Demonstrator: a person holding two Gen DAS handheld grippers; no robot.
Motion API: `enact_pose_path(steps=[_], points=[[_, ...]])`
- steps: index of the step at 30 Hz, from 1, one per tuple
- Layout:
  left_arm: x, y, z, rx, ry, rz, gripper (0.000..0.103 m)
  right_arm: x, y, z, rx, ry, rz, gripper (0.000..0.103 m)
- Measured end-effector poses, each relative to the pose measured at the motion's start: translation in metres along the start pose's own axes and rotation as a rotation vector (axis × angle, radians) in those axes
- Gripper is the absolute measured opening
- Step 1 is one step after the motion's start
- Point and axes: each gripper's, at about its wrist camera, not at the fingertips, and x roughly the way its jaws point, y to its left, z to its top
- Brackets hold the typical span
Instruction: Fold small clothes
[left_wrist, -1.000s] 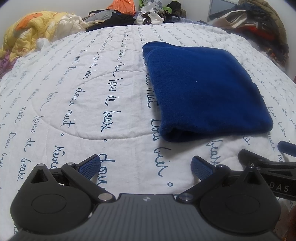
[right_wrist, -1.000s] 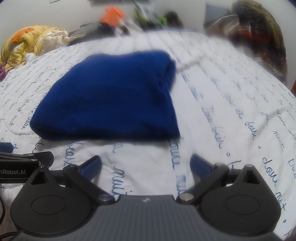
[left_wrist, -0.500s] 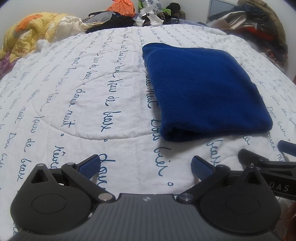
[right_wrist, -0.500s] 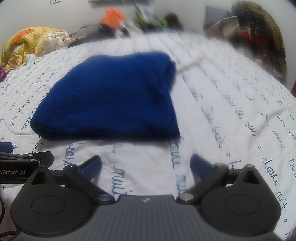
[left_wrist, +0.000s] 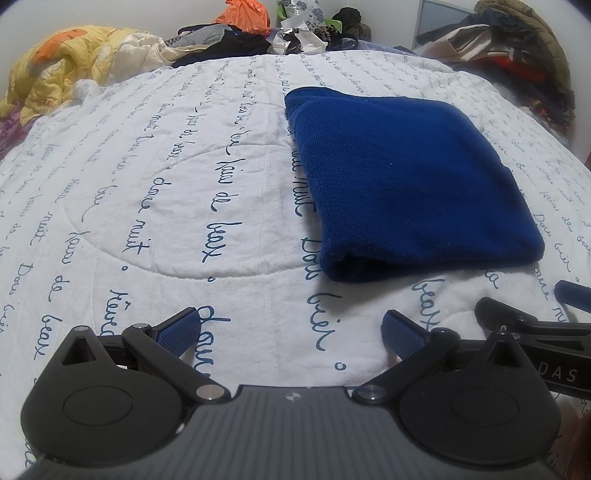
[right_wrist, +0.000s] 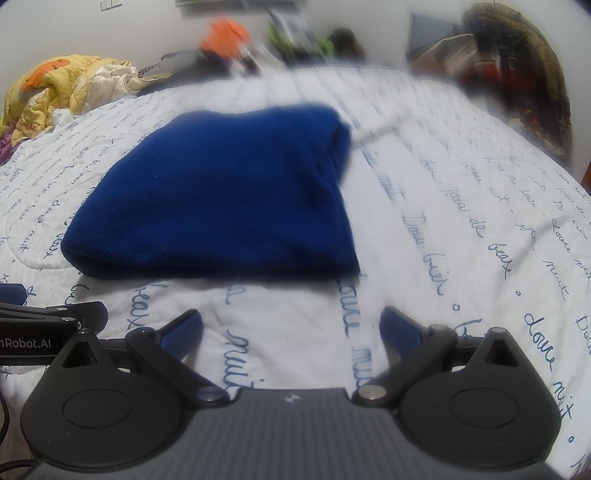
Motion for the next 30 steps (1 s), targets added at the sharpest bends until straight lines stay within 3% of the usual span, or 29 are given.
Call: enact_pose_path(steps=[16,30], points=[[-0.001,0.006,0.003,-0.017,0.024,-0.007,0.103,-0.003,-0.003,0.005,-0.003,0.023,0.017,0.103],[-0.001,0.003,-0.001,-0.01,0.019,0.011,0.103,0.0,-0.008,0.002,0.021,0.016,-0.026,0.103]])
